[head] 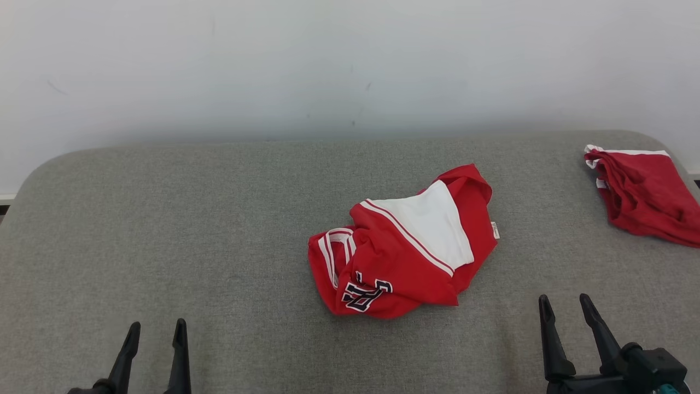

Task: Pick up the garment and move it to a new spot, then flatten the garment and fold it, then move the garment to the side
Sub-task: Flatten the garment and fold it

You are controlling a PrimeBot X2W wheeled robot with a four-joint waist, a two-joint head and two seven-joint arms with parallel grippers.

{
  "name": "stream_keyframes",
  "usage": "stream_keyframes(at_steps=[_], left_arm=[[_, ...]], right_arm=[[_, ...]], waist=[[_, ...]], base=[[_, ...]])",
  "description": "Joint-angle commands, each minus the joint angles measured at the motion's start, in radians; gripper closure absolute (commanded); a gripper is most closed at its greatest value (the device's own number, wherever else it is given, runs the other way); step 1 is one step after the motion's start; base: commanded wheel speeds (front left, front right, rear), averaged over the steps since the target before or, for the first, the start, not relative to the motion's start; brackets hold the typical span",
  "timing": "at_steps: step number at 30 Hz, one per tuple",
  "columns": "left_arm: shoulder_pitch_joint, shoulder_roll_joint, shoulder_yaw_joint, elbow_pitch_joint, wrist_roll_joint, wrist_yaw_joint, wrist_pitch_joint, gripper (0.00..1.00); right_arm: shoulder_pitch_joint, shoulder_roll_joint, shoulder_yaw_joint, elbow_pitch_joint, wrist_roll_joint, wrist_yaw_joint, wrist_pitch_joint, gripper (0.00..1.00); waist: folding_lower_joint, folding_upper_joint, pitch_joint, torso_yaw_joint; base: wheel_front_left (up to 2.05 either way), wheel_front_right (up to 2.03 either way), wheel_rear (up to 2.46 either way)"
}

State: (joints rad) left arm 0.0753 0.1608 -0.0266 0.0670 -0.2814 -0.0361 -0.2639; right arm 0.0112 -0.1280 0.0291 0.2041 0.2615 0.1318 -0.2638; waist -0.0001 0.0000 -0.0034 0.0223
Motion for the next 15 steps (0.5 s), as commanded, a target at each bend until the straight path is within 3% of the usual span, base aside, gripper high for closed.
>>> stream_keyframes(at_steps=[1,15], left_arm=[[0.014,-0.01,0.007,0.002,0.014,-0.007,0.0,0.0],[-0.003,-0.054,0.057,0.028,0.063,-0.052,0.0,0.0]], right_arm=[[0.013,0.002,0.001,0.002,0.005,-0.002,-0.001,0.0],[0.011,0.002,0.002,0.016,0.013,-0.002,-0.001,0.0]], waist=[[0.0001,0.0,-0.001,0.001],[0.0001,0.0,-0.002,-0.003]], base=[[0.0,0.0,0.0],[0.0,0.0,0.0]])
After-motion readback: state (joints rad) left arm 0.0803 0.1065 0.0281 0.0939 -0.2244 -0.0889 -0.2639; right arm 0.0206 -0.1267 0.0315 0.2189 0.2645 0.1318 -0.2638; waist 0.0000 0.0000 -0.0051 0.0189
